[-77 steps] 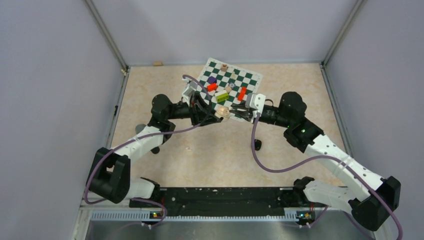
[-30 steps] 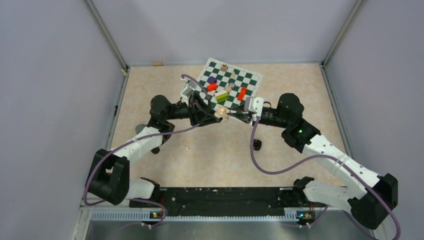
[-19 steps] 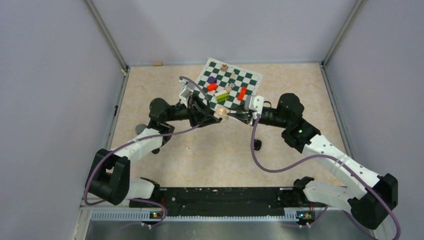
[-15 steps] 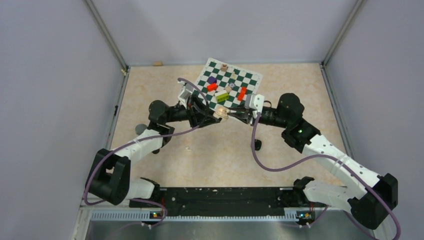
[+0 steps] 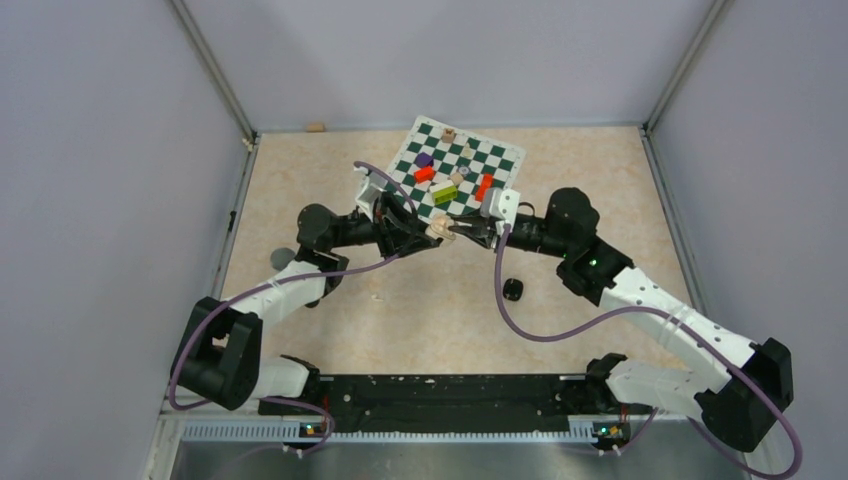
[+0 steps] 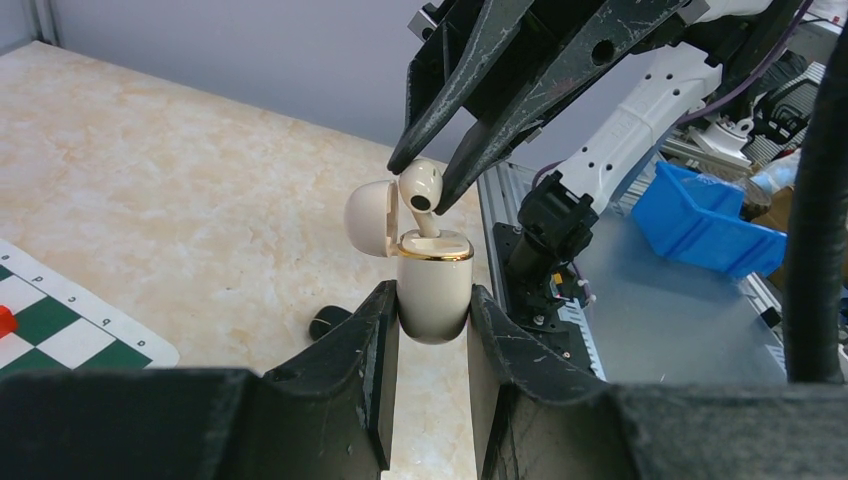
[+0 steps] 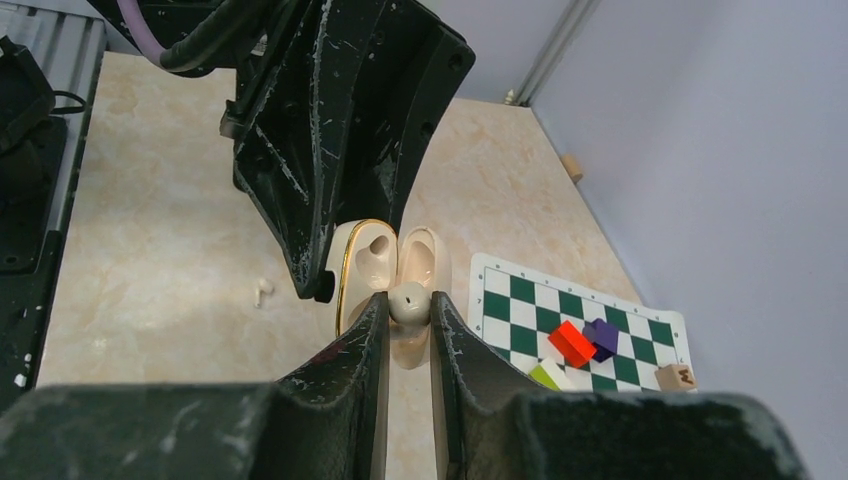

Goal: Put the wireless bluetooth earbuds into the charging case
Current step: Place the earbud in the charging case.

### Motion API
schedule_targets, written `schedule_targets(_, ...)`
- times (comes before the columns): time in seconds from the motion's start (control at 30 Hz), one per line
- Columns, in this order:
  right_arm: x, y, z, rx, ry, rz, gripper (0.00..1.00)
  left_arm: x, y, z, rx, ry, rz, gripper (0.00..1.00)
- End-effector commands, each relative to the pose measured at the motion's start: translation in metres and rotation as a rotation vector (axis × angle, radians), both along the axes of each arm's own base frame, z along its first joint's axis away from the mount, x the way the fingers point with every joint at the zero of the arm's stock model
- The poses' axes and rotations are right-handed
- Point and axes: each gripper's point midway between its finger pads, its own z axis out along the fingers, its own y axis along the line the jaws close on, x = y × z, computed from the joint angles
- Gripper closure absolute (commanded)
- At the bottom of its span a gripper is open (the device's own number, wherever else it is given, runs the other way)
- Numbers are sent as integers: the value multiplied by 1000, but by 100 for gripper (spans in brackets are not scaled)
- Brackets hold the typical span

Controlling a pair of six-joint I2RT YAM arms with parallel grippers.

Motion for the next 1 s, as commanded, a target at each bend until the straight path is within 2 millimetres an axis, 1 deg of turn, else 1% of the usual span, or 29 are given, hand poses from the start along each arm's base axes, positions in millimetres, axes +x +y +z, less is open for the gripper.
schedule_targets(0.0, -13, 5, 23, 21, -29, 42, 84, 13, 3, 22, -73, -109, 90, 100)
schedule_targets(0.13, -13, 3, 26, 21, -39, 29, 87, 13, 4, 24, -81, -113, 98, 100)
schedule_targets(0.4, -13, 3, 27, 23, -32, 26, 88, 15, 6, 25, -87, -115, 110, 100)
schedule_targets(0.57, -3, -1, 26, 19, -53, -29, 90, 14, 7, 28, -91, -124, 107, 100)
schedule_targets(0.73, 2, -5, 31, 26, -75, -64, 91, 14, 8, 30, -93, -125, 109, 100)
schedule_targets(0.97, -4, 1, 27, 33, -44, -18, 91, 14, 8, 32, -96, -129, 108, 100)
